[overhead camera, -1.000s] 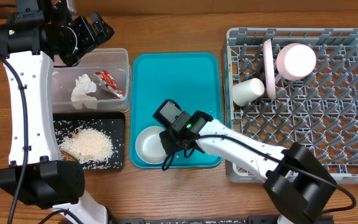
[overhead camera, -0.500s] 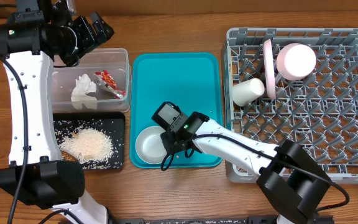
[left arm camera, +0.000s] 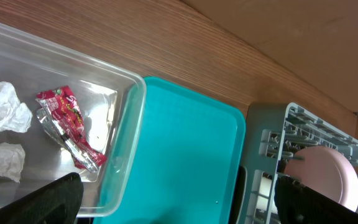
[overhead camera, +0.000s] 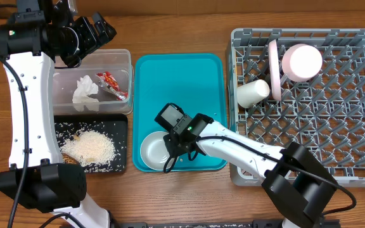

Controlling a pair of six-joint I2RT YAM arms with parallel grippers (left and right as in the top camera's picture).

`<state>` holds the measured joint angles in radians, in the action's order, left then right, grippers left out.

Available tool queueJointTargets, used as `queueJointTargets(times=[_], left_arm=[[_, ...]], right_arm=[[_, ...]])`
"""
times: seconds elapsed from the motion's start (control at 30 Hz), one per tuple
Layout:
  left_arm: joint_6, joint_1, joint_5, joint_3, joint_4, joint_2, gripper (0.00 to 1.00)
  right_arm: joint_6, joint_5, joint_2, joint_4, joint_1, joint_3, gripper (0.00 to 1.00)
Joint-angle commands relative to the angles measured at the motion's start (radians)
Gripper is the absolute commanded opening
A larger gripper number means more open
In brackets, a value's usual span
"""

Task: Sort waste into correct bins and load items into the dishwasher
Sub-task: 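Lift the white bowl with the right gripper and carry it over the rack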

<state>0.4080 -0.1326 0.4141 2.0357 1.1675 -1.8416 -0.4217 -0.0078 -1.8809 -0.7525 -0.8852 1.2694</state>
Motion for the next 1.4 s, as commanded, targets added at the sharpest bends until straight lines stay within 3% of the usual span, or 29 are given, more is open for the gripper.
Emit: queueJointTargets(times=[0.0, 0.3, 0.47, 0.67, 1.13, 1.37], left_arm=[[-0.03, 0.002, -0.004, 0.013, 0.0, 0.007, 1.0], [-0.03, 0.002, -0.004, 0.013, 0.0, 0.007, 1.0], [-0.03, 0.002, -0.004, 0.013, 0.0, 0.007, 1.0], [-0.03, 0.002, -0.004, 0.013, 0.0, 0.007, 1.0], [-0.03, 0.002, -0.004, 0.013, 0.0, 0.007, 1.0], [-0.03, 0.002, -0.004, 0.013, 0.0, 0.007, 1.0]], right_arm=[[0.01, 0.027, 0.031, -0.046, 0.018, 0.061, 0.04], [0.058, 0.336, 0.185, -0.291, 0.119, 0.242, 0.04], [0.058, 0.774, 0.34, -0.496, 0.242, 0.262, 0.04], [0.058, 1.011, 0.429, -0.639, 0.411, 0.262, 0.04], [0.023, 1.006, 0.388, -0.622, 0.923, 0.251, 0.04], [0.023, 0.994, 0.339, -0.59, 1.069, 0.207, 0.04]])
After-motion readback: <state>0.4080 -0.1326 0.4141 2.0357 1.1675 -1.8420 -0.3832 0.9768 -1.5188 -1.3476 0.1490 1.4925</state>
